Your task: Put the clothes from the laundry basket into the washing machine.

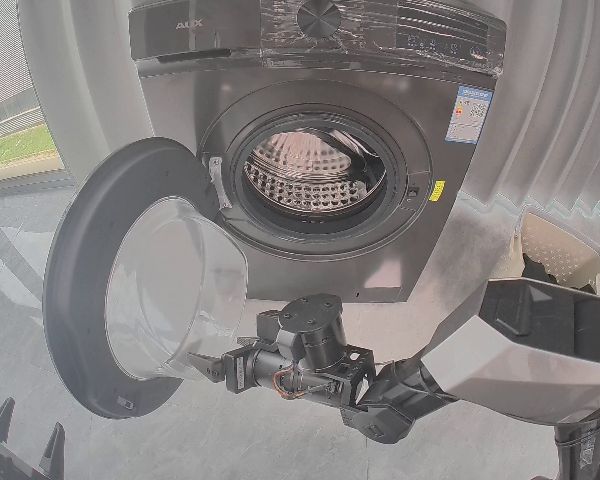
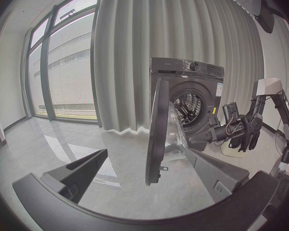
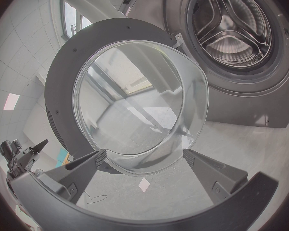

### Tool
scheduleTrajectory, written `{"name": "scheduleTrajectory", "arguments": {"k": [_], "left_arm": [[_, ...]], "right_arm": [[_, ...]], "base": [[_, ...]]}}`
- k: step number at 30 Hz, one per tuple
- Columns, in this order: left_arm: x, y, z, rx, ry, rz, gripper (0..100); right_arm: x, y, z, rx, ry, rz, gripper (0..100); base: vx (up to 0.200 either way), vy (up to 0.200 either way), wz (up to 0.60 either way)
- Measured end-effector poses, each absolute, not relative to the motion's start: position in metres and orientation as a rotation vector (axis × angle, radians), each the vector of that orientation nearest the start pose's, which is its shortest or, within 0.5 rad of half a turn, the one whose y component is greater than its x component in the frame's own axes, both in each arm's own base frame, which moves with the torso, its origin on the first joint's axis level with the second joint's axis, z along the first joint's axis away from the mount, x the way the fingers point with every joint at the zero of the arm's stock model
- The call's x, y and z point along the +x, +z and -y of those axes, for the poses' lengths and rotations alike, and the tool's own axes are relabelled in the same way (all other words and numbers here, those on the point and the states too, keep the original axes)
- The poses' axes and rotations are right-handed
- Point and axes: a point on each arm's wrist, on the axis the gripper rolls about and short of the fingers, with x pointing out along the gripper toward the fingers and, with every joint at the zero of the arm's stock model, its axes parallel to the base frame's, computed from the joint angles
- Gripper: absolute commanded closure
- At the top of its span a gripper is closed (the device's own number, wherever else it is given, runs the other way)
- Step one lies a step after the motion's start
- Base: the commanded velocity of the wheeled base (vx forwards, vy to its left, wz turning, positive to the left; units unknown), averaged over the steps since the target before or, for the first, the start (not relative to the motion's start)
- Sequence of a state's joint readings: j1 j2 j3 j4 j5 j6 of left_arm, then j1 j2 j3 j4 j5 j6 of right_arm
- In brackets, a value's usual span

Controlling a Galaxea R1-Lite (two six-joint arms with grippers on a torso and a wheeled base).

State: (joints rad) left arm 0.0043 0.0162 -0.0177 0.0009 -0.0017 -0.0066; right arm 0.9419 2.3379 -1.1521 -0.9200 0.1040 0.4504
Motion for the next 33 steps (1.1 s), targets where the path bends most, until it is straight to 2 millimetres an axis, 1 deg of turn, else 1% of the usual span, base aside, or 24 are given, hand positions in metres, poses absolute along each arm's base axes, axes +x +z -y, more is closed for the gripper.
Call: {"name": "scheduleTrajectory", "arguments": {"k": [3, 6, 9, 13, 17, 18, 19, 22, 25, 28, 33], "left_arm": [[-0.023, 0.081, 0.000, -0.007, 0.003, 0.001, 0], [-0.023, 0.081, 0.000, -0.007, 0.002, 0.001, 0], [-0.023, 0.081, 0.000, -0.007, 0.003, 0.001, 0], [-0.023, 0.081, 0.000, -0.007, 0.002, 0.001, 0], [-0.023, 0.081, 0.000, -0.007, 0.002, 0.001, 0], [-0.023, 0.081, 0.000, -0.007, 0.003, 0.001, 0], [-0.023, 0.081, 0.000, -0.007, 0.003, 0.001, 0], [-0.023, 0.081, 0.000, -0.007, 0.003, 0.002, 0], [-0.023, 0.081, 0.000, -0.007, 0.003, 0.001, 0], [-0.023, 0.081, 0.000, -0.007, 0.003, 0.001, 0], [-0.023, 0.081, 0.000, -0.007, 0.001, 0.002, 0]], "right_arm": [[0.258, 0.056, -0.359, 0.304, 0.957, -0.481, 0], [0.256, 0.061, -0.354, 0.308, 0.953, -0.475, 0], [0.253, 0.077, -0.345, 0.316, 0.947, -0.453, 0], [0.247, 0.105, -0.324, 0.299, 0.926, -0.391, 0], [0.239, 0.130, -0.284, 0.211, 0.862, -0.303, 0], [0.238, 0.134, -0.273, 0.194, 0.843, -0.288, 0], [0.236, 0.139, -0.258, 0.175, 0.814, -0.269, 0], [0.228, 0.149, -0.225, 0.146, 0.759, -0.229, 0], [0.217, 0.152, -0.194, 0.127, 0.705, -0.205, 0], [0.203, 0.153, -0.169, 0.107, 0.663, -0.187, 0], [0.183, 0.156, -0.134, 0.093, 0.589, -0.139, 0]], "base": [[0.000, 0.000, 0.00], [0.000, 0.000, 0.00], [0.000, 0.000, 0.00], [0.000, 0.000, 0.00], [0.000, -0.200, 0.00], [0.000, -0.200, 0.00], [0.000, -0.200, 0.00], [0.000, -0.200, 0.00], [0.000, -0.200, 0.00], [0.000, -0.200, 0.00], [0.000, 0.000, 0.00]]}}
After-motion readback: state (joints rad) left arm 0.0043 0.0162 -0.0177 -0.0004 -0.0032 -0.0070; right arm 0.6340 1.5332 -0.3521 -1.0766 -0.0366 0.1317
